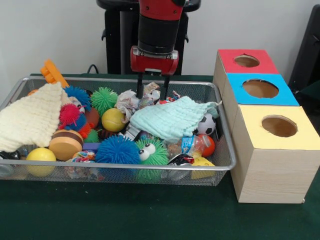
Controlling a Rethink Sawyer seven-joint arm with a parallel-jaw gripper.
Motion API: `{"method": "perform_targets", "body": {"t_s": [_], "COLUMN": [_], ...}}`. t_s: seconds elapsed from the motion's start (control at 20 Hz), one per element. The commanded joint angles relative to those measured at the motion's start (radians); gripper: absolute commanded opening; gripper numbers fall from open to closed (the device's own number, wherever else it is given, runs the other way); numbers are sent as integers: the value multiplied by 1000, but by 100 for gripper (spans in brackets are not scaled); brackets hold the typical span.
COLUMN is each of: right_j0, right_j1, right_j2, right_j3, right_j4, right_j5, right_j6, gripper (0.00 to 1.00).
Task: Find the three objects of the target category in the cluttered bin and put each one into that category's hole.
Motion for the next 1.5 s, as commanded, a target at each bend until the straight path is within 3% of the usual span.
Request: {"method": "perform_targets", "body": {"t_s": [0.05, 0.95, 1.25, 1.5], "right_j0": [-5, 99, 94, 88], "right_j1": [92, 51, 55, 108], "right_j2": [-17, -20, -20, -29], "right_j3": [-60, -53, -50, -78], "right_j4": [21, 190, 207, 201], "right_j5": [-71, -5, -13, -61], "right_j6": [185, 223, 197, 187], "gripper": [100, 100, 100, 100]}}
